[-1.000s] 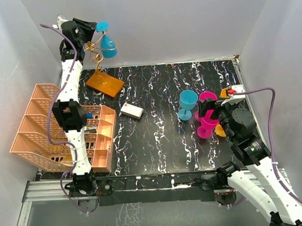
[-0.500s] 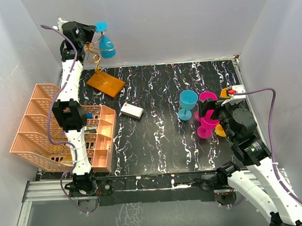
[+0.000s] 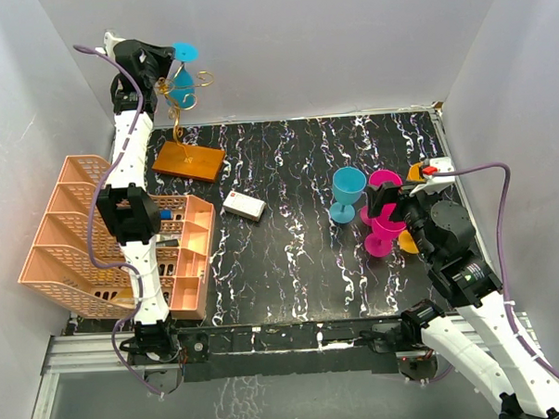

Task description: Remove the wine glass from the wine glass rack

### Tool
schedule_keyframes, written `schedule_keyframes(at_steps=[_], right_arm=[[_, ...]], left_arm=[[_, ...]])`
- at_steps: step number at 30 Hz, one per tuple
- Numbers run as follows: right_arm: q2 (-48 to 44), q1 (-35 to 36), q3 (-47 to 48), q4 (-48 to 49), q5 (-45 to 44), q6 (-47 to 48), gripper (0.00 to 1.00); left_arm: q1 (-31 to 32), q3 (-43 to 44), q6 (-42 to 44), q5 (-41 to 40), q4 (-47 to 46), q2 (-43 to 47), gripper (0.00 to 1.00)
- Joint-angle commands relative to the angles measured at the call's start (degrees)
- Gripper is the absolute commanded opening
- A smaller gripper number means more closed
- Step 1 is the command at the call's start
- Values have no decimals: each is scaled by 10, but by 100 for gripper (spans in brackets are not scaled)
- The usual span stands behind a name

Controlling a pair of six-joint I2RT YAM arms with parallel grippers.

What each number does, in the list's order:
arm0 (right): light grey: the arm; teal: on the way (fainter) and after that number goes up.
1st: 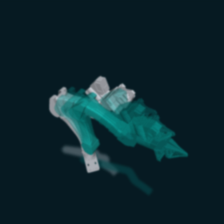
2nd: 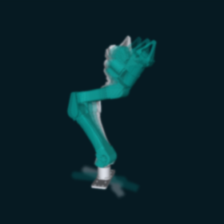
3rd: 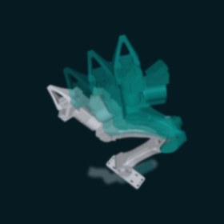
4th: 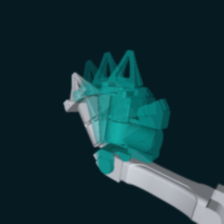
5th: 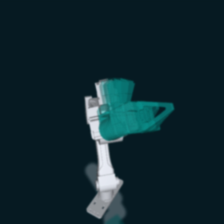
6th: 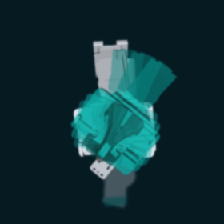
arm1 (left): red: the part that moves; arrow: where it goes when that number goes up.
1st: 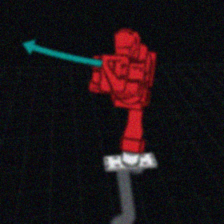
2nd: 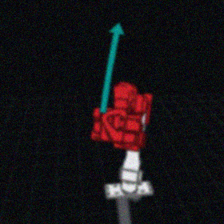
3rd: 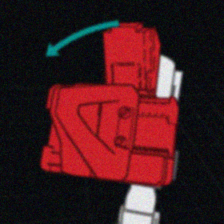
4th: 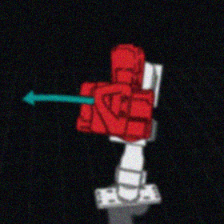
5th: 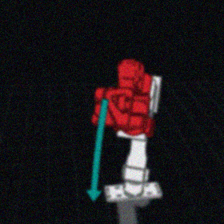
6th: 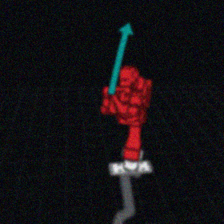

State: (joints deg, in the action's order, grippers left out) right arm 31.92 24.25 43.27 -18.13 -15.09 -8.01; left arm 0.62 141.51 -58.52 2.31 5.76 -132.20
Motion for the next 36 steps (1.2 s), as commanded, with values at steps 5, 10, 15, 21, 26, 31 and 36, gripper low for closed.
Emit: schedule_keyframes(at_steps=[5, 10, 15, 21, 26, 31, 36], right_arm=[[1, 0, 2, 29, -3, 2, 99], [2, 1, 2, 29, -3, 2, 99], [3, 0, 3, 28, -2, 1, 99], [9, 0, 8, 25, 4, -1, 99], [13, 1, 12, 20, 8, -4, 99], [17, 1, 16, 18, 12, -6, 99], [21, 0, 19, 16, 13, -8, 99]], left_arm=[[-1, -7, -16, 18, -3, 61, 0], [-7, -11, -59, 39, -23, 60, 0], [-10, -13, -77, 59, -35, 66, 0], [-14, -40, -75, 66, -39, 95, 0], [-23, -64, -75, 71, -44, 120, 0], [-29, -73, -69, 76, -44, 131, 0], [-36, -75, -77, 88, -46, 129, 0]])
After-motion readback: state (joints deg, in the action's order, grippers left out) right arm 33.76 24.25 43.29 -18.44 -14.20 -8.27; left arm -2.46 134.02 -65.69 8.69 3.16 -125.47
